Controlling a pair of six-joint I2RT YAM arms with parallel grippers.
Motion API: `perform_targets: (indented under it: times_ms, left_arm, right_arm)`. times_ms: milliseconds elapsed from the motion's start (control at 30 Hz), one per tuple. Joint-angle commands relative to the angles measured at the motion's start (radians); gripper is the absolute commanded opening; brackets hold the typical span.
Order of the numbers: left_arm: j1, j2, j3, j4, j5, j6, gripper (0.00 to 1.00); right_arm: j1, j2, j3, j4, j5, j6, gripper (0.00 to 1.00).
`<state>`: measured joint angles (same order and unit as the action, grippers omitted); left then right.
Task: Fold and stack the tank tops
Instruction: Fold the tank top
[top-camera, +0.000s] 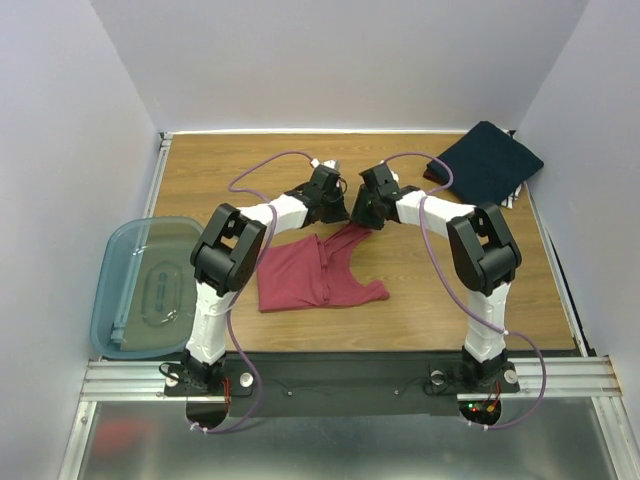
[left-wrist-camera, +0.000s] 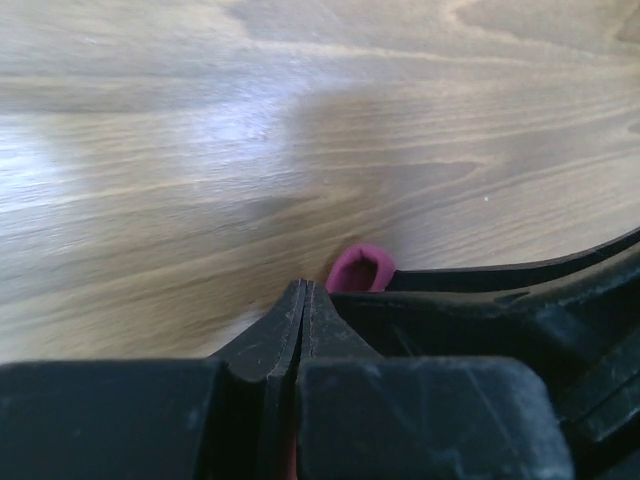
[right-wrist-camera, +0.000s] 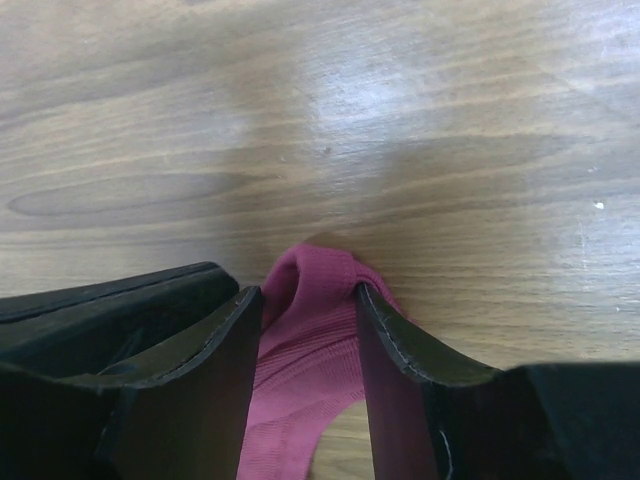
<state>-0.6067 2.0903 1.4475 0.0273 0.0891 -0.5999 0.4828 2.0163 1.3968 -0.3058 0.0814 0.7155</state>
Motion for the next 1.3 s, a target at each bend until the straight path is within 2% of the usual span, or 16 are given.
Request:
perform_targets:
  times_ms: [0, 67, 200, 300, 433, 767, 1000, 1267]
  left_arm:
    - [0.005, 0.01, 0.036, 0.071, 0.084, -0.015, 0.04]
    - [0.004, 0.014, 0.028, 0.094, 0.124, -0.023, 0.04]
    - [0.002, 0.007, 0.001, 0.129, 0.159, -0.038, 0.04]
    - [0.002, -0.004, -0.024, 0.151, 0.169, -0.044, 0.04]
    - [0.002, -0.021, -0.044, 0.166, 0.184, -0.051, 0.04]
    - [0.019, -0.07, -0.062, 0.163, 0.109, -0.066, 0.04]
    - [0.021, -0.099, -0.091, 0.218, 0.129, -0.077, 0.04]
    - [0.021, -0.023, -0.029, 0.184, 0.162, -0.078, 0.04]
  right_arm:
    - [-0.016, -0.042, -0.039, 0.053, 0.004, 0.013, 0.49]
    - [-0.018, -0.05, -0.061, 0.071, 0.003, 0.016, 0.47]
    - [-0.019, -0.06, -0.073, 0.077, 0.014, 0.016, 0.25]
    - [-0.018, -0.071, -0.078, 0.085, 0.021, 0.012, 0.17]
    - [-0.019, -0.099, -0.084, 0.091, 0.031, -0.002, 0.01]
    - [-0.019, -0.274, -0.215, 0.143, 0.04, -0.036, 0.0]
    - [-0.021, -0.304, -0.314, 0.197, 0.009, -0.047, 0.0]
    - [-0.018, -0.335, -0.41, 0.276, -0.006, -0.054, 0.0]
